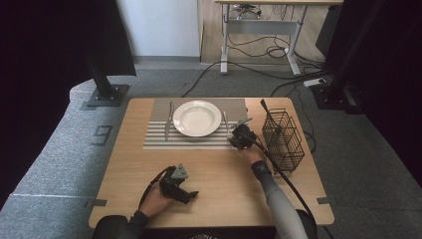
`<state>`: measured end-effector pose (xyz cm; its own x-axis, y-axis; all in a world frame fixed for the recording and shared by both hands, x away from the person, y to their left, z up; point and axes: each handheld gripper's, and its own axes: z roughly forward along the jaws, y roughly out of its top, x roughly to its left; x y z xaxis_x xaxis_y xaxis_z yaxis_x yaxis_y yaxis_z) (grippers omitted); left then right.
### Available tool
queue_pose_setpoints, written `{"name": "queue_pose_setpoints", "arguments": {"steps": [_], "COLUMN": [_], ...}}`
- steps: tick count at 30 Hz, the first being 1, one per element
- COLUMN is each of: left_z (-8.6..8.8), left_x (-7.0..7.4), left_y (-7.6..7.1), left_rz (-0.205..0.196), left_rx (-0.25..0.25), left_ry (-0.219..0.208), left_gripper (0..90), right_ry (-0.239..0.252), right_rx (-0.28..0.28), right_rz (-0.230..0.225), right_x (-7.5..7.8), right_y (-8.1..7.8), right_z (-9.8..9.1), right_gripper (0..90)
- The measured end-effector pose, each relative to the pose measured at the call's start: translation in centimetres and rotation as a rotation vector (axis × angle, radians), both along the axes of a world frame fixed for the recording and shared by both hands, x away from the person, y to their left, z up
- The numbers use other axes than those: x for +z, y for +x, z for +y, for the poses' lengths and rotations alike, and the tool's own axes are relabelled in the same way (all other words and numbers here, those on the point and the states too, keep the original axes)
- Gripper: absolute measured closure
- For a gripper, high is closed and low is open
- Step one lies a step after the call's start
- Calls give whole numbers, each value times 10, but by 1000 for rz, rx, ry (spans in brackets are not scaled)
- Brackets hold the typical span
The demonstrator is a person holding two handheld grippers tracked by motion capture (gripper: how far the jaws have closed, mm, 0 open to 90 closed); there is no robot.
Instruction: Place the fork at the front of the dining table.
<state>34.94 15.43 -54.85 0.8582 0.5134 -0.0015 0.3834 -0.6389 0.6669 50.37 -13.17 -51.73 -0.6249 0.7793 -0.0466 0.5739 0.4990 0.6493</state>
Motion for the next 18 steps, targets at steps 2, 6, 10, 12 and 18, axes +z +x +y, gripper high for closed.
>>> {"name": "queue_pose_setpoints", "arguments": {"steps": [2, 6, 10, 12, 18], "left_z": [0, 0, 0, 0, 0], "left_x": [0, 0, 0, 0, 0], "left_y": [0, 0, 0, 0, 0], "left_rz": [0, 0, 1, 1, 1], "left_rx": [0, 0, 0, -1, 0], "left_ry": [0, 0, 2, 1, 1], "left_gripper": [51, 51, 50, 51, 51], "right_ry": [2, 12, 26, 24, 1], "right_rx": [-6, -13, -15, -14, -12], "right_rz": [0, 0, 0, 3, -2], "right_x": [0, -1, -2, -1, 0], "right_y": [3, 10, 17, 20, 23], "right_z": [1, 3, 5, 7, 9], "right_gripper": [754, 753, 753, 753, 671]}}
